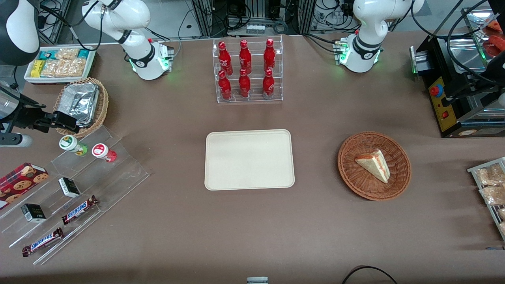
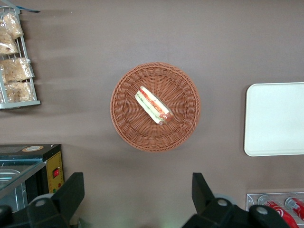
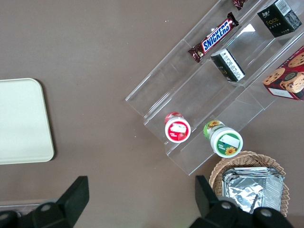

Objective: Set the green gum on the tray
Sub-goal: 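Move the right gripper down over the green-lidded gum jar on the stand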

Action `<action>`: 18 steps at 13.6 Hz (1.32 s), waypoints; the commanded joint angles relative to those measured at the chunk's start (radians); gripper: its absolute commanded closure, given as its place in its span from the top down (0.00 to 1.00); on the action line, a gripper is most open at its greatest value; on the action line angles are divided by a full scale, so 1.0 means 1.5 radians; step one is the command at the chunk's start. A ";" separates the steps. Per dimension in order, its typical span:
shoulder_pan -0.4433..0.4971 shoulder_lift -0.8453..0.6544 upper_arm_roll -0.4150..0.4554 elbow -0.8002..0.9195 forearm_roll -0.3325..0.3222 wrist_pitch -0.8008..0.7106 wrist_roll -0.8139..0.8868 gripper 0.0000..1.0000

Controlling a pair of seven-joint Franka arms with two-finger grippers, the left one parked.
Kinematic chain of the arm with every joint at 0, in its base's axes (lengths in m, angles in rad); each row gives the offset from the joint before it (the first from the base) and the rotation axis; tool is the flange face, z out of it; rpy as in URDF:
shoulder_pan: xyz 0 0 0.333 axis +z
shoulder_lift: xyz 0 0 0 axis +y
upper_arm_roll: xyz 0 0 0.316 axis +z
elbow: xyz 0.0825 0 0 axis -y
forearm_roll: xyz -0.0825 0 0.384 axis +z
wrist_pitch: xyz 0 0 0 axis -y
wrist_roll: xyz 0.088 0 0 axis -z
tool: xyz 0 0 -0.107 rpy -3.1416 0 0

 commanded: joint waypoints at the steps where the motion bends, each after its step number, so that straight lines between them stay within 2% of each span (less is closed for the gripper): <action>1: -0.002 0.005 -0.002 0.001 -0.008 -0.002 0.003 0.99; 6: -0.023 0.028 -0.006 -0.017 -0.010 0.014 -0.068 1.00; 11: -0.083 0.026 -0.006 -0.090 0.001 0.117 -0.209 1.00; 13: -0.106 0.019 -0.005 -0.127 0.001 0.165 -0.306 1.00; 15: -0.108 -0.009 -0.006 -0.188 0.001 0.239 -0.383 1.00; 18: -0.109 -0.027 -0.007 -0.247 -0.003 0.301 -0.473 1.00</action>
